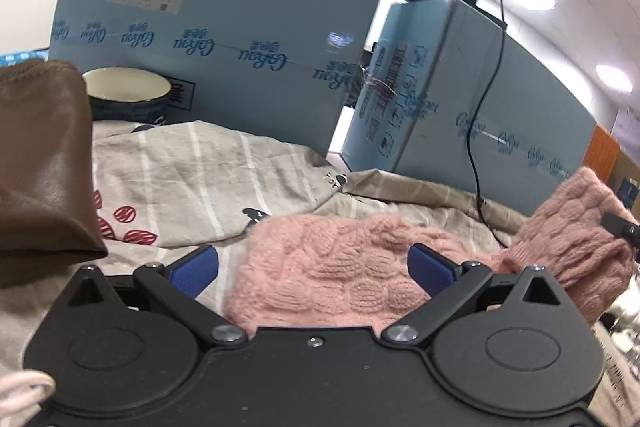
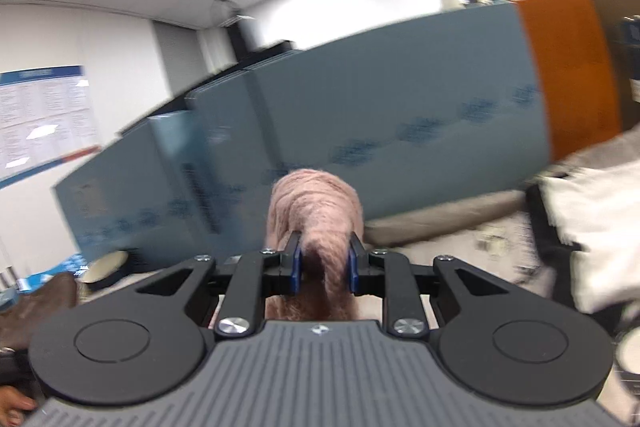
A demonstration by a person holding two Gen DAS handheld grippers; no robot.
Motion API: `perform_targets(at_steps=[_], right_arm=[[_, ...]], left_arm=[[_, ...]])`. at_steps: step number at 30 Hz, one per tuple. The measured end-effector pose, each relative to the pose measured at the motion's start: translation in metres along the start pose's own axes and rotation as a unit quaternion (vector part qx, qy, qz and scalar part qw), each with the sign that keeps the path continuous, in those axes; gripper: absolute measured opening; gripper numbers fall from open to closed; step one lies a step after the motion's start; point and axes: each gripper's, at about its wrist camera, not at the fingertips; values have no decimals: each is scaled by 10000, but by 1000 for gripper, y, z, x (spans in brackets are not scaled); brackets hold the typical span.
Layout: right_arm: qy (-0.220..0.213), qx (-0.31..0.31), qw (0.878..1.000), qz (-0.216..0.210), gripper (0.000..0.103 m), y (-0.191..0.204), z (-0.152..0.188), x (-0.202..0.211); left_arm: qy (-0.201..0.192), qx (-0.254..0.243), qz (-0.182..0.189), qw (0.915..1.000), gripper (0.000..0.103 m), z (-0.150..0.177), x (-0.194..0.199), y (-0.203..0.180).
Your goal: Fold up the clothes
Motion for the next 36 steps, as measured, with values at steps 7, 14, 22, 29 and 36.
perform_targets(at_steps=[7, 14, 22, 29, 36], right_arm=[[678, 170, 9931, 944, 48, -45, 14, 3], [1461, 786, 9767, 1361, 82, -44, 36, -14], [1819, 967, 9627, 1756, 103, -41, 48, -22], [1772, 40, 9747, 1361, 103, -71, 45, -14], [1725, -9, 9761, 1318, 103, -71, 46, -12]], left_arm=[[-274, -180, -247, 9992, 103, 0, 13, -26], [-184, -73, -186, 9996, 103, 6, 20, -52], [-253, -152, -172, 9994, 103, 14, 18, -65], [-356, -219, -181, 9990, 103, 18, 16, -69], [-329, -200, -268, 9989, 103, 20, 9, -70]])
Point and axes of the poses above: each gripper's, at about its wrist camera, not at the fingertips, and x roughly against the way its jaws point, y to its left, z to its underside, and after that the axes turned 15 degrees about -z, right-handed
